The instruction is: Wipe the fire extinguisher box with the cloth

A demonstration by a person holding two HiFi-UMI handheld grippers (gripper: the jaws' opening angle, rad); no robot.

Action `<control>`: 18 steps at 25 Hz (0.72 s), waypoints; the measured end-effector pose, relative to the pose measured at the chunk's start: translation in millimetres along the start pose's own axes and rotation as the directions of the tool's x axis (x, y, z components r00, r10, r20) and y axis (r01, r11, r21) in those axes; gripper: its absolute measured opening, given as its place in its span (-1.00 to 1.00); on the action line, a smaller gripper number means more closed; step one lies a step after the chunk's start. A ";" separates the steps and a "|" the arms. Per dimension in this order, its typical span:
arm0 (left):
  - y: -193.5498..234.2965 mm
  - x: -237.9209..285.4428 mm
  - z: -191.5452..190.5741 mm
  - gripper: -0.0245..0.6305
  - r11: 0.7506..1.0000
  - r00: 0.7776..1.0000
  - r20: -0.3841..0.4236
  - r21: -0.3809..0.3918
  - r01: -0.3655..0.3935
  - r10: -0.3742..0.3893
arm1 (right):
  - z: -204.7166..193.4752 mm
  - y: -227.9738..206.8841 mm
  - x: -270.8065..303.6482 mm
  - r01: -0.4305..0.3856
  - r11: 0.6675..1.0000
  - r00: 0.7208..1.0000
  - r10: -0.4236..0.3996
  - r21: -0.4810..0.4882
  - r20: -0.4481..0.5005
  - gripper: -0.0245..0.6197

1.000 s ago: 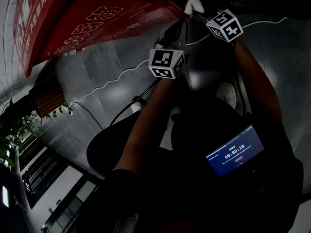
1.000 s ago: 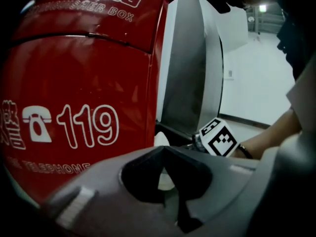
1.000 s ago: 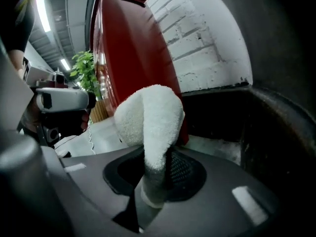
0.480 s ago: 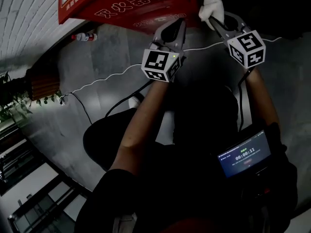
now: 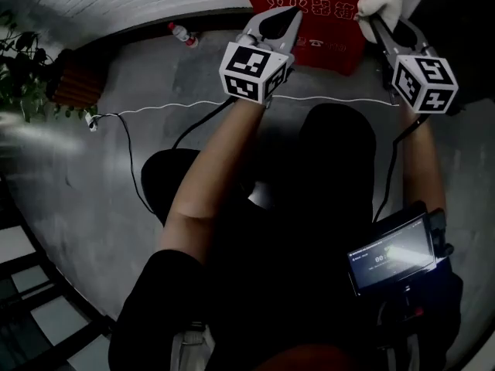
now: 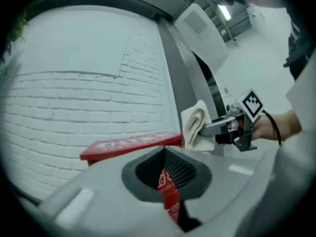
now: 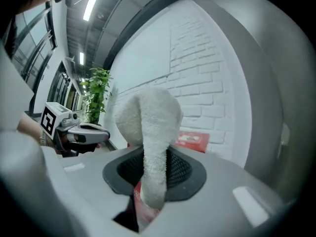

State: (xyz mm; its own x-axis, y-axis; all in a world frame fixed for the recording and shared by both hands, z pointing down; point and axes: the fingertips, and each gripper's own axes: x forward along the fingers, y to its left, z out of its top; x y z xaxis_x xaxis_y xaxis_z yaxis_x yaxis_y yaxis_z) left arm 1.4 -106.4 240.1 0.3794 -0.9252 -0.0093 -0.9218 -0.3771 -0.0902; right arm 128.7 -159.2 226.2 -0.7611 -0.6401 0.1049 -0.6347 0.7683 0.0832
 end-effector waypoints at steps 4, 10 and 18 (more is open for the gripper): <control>43.9 -53.5 60.2 -0.93 0.999 0.998 0.036 0.023 -0.048 0.047 | 81.1 58.3 22.8 -0.013 0.999 0.999 0.015 -0.038 0.049 -0.63; 97.7 -101.3 91.6 -0.93 0.992 0.991 0.064 0.010 -0.122 0.121 | 120.4 120.4 69.7 -0.048 0.998 0.998 0.049 -0.042 0.042 -0.63; 167.7 -117.2 129.3 -0.93 0.984 0.979 0.107 0.018 -0.176 0.173 | 181.9 138.1 98.3 -0.036 0.998 0.997 0.040 -0.058 0.064 -0.63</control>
State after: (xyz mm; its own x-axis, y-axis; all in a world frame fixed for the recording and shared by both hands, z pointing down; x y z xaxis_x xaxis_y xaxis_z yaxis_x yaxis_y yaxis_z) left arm -187.3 -55.7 97.3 0.2205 -0.9665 -0.1314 -0.9726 -0.2076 -0.1047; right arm -58.1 -116.7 67.7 -0.7927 -0.6080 0.0442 -0.5981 0.7897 0.1365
